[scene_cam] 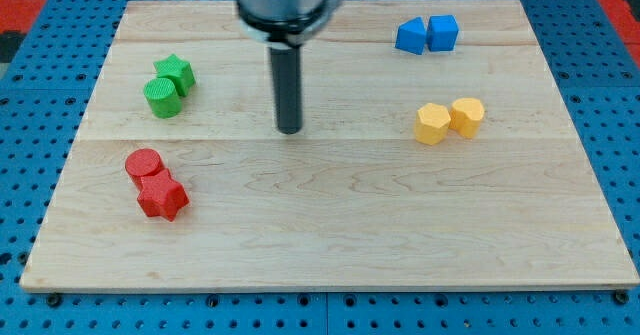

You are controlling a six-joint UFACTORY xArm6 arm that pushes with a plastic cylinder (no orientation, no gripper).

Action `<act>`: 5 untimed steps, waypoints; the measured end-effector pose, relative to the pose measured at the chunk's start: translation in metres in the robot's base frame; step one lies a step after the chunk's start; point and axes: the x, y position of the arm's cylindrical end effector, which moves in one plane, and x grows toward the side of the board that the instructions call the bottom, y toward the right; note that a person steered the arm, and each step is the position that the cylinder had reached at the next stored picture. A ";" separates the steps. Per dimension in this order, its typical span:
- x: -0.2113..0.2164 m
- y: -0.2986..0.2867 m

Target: Place both the green blocks at the top left side of the board

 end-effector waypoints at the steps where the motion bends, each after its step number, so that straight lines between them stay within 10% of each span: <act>1: 0.000 -0.059; 5: -0.069 -0.143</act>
